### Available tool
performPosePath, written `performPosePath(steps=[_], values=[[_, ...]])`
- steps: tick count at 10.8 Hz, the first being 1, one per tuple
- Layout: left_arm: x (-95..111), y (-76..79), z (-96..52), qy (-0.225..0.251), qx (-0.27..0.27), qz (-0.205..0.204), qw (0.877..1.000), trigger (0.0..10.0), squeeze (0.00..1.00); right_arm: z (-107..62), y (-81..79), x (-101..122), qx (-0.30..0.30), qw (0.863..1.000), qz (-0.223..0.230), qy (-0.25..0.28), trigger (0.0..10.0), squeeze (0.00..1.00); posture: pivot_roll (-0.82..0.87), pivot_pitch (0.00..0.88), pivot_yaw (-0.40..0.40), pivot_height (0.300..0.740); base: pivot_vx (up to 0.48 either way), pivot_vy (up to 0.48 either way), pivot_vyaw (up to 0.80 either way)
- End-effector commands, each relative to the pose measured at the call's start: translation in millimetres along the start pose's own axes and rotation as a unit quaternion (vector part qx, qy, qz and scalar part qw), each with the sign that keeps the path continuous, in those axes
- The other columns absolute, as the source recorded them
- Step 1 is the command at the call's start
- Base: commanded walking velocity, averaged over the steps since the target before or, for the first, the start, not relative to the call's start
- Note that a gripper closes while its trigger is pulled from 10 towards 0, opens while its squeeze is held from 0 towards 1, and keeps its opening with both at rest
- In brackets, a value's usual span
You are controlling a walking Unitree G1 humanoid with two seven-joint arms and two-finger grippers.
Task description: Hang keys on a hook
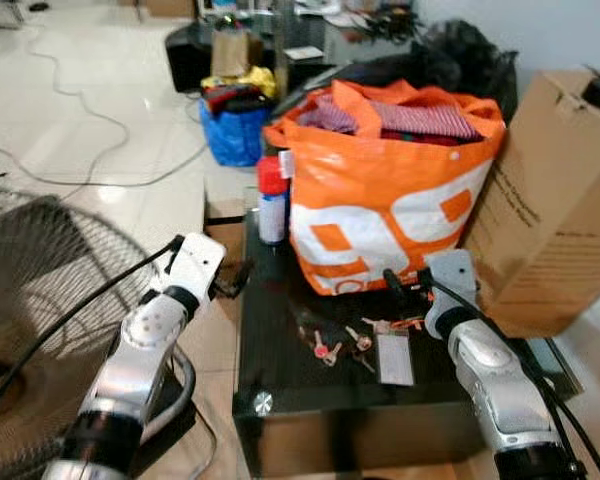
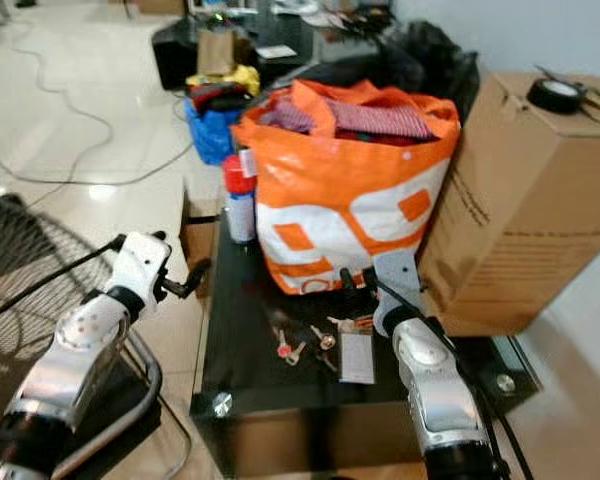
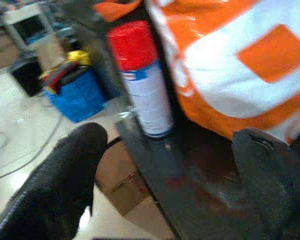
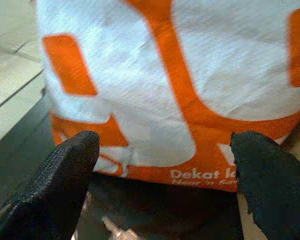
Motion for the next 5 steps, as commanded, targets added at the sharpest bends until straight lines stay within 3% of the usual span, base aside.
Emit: performPosePath(steps=[1, 2, 3, 4, 5], values=[[-7, 12.5, 4.3, -0.021, -0.044, 0.007, 0.999, 10.0, 0.0, 2.9, 0.2, 1, 0.012, 1.0, -0.017, 0.0, 10.0, 0.0, -0.05, 0.0, -0.015, 0.74, 0.0, 0.0, 0.0], [-27, 30.6, 5.7, -0.079, -0.12, 0.042, 0.989, 10.0, 0.0, 3.6, -17.2, -17, 0.083, 0.993, -0.077, -0.041, 10.0, 0.0, -0.07, 0.0, -0.005, 0.74, 0.0, 0.0, 0.0], [-33, 37.9, 4.0, -0.096, -0.149, 0.048, 0.983, 10.0, 0.0, 2.0, -23.5, -25, 0.107, 0.987, -0.109, -0.051, 10.0, 0.0, -0.09, 0.0, 0.002, 0.74, 0.0, 0.0, 0.0], [-42, 54.5, 3.8, -0.122, -0.201, 0.08, 0.969, 10.0, 0.0, 0.7, -32.2, -41, 0.143, 0.977, -0.141, -0.069, 10.0, 0.0, -0.11, 0.0, 0.011, 0.74, 0.0, 0.0, 0.0], [-49, 62.3, 3.3, -0.132, -0.22, 0.101, 0.961, 10.0, 0.0, -0.8, -36.4, -48, 0.154, 0.975, -0.143, -0.078, 10.0, 0.0, -0.13, 0.0, 0.022, 0.74, 0.0, 0.0, 0.0]])
Point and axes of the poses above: a point about 5 cm out from each wrist's last joint towards the gripper, its own z axis pointing out of the wrist towards the gripper, its own x axis along the axis of the wrist's last joint, y = z × x, the point moved 6 cm from there along z, pointing out of the wrist towards the gripper, and after that the axes turned 15 degrees about -z, right-handed, at the moved point
